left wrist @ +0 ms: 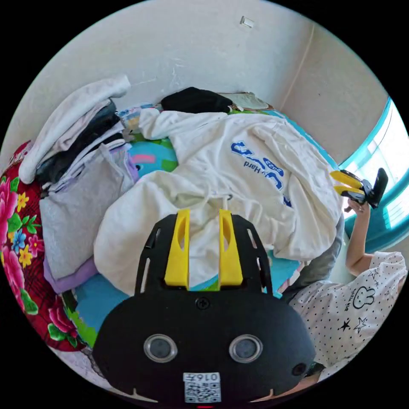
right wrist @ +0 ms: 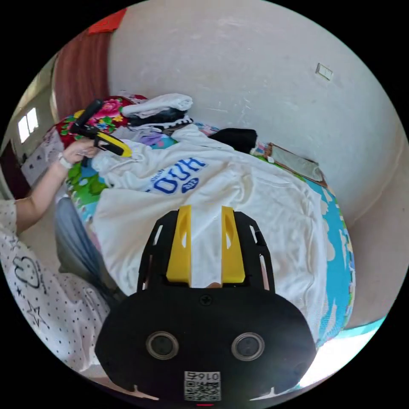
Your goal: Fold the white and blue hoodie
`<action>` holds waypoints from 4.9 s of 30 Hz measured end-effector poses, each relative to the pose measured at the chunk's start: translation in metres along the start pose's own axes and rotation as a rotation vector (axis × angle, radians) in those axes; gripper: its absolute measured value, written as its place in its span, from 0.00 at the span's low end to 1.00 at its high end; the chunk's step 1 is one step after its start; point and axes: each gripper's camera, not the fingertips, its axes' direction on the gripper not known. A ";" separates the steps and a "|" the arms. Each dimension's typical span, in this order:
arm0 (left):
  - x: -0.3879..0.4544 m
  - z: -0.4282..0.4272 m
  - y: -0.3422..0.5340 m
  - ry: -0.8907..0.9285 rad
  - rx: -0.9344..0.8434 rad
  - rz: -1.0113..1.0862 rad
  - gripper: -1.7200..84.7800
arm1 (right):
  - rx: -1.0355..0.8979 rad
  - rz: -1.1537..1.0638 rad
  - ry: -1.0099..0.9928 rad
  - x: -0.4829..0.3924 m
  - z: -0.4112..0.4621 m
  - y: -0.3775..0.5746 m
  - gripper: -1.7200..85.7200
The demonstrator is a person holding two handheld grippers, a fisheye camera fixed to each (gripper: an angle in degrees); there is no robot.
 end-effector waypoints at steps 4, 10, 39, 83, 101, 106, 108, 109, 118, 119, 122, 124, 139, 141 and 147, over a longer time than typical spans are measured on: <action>-0.037 -0.029 0.062 -0.194 0.125 -0.223 0.15 | 0.171 -0.170 -0.169 -0.054 -0.014 0.011 0.16; -0.055 -0.032 0.106 -0.398 0.167 -0.398 0.22 | 0.092 -0.327 -0.222 -0.127 0.049 -0.061 0.18; -0.142 -0.057 0.034 -0.298 -0.087 -0.333 0.07 | -0.209 -0.362 -0.235 -0.227 0.175 -0.124 0.11; 0.120 0.092 0.016 0.535 -0.007 0.347 0.03 | -0.059 -0.095 -0.316 -0.009 -0.049 0.171 0.05; 0.144 0.036 -0.011 0.636 -0.022 0.463 0.01 | 0.083 -0.099 -0.593 0.056 -0.104 0.193 0.03; 0.128 0.013 -0.019 0.748 0.098 0.449 0.01 | 0.002 -0.180 -0.627 0.066 -0.108 0.191 0.03; 0.131 0.028 -0.015 0.770 0.025 0.441 0.01 | -0.067 -0.220 -0.631 0.059 -0.097 0.197 0.03; 0.132 0.034 -0.014 0.765 -0.004 0.431 0.01 | -0.102 -0.227 -0.632 0.053 -0.087 0.201 0.03; 0.125 0.043 -0.011 0.757 -0.103 0.333 0.02 | -0.151 -0.125 -0.711 0.038 -0.059 0.217 0.07; 0.125 0.038 -0.013 0.757 -0.116 0.331 0.02 | -0.145 -0.138 -0.713 0.039 -0.065 0.217 0.09; 0.120 0.010 -0.020 0.674 -0.072 0.290 0.08 | -0.060 -0.059 -0.618 0.051 -0.083 0.212 0.11; 0.119 -0.014 -0.033 0.608 0.019 0.252 0.11 | 0.004 0.016 -0.532 0.059 -0.092 0.203 0.12; 0.287 0.001 -0.188 0.316 -0.156 0.412 0.09 | -0.185 -0.126 0.257 -0.034 0.011 0.052 0.08; 0.281 -0.014 -0.184 0.327 -0.138 0.411 0.05 | -0.199 -0.097 0.299 -0.031 0.011 0.049 0.04; 0.258 -0.043 -0.175 0.412 -0.095 0.340 0.04 | -0.101 0.283 0.284 0.025 -0.038 0.089 0.03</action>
